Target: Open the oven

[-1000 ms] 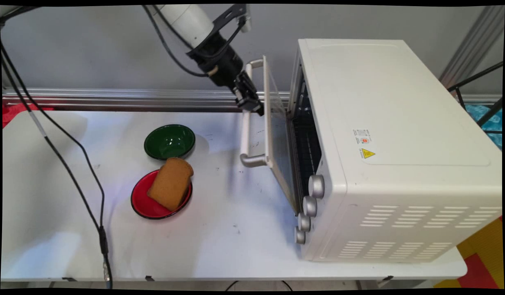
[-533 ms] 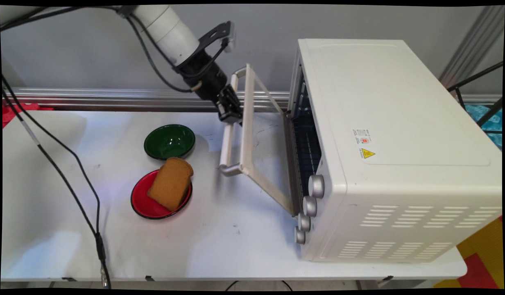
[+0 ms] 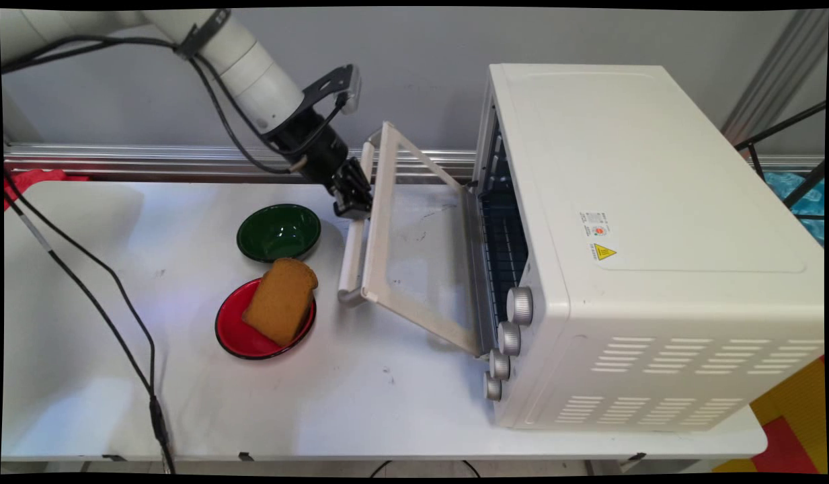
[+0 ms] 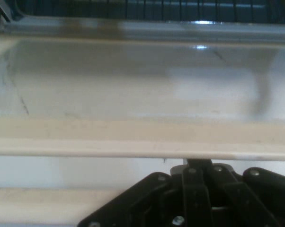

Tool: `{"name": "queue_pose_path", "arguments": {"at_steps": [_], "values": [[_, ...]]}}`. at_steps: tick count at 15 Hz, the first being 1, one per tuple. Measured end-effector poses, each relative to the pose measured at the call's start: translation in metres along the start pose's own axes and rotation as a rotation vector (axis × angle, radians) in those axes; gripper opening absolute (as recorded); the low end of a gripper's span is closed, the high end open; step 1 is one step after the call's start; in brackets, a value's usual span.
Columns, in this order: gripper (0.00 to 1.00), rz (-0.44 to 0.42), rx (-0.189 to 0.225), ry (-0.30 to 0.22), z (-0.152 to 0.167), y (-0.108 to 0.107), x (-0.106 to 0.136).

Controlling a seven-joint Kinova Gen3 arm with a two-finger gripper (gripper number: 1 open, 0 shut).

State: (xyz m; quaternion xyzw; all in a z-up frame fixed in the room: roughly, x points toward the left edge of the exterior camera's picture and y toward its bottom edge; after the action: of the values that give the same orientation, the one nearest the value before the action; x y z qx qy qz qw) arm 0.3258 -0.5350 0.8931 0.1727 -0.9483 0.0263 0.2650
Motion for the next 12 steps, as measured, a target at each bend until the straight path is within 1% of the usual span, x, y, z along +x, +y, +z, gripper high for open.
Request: {"name": "queue_pose_path", "arguments": {"at_steps": [5, 12], "values": [[0.0, 0.006, -0.007, 0.006, 0.011, -0.001, -0.021], [0.0, 0.017, -0.009, 0.008, 0.019, -0.002, -0.045]]}}
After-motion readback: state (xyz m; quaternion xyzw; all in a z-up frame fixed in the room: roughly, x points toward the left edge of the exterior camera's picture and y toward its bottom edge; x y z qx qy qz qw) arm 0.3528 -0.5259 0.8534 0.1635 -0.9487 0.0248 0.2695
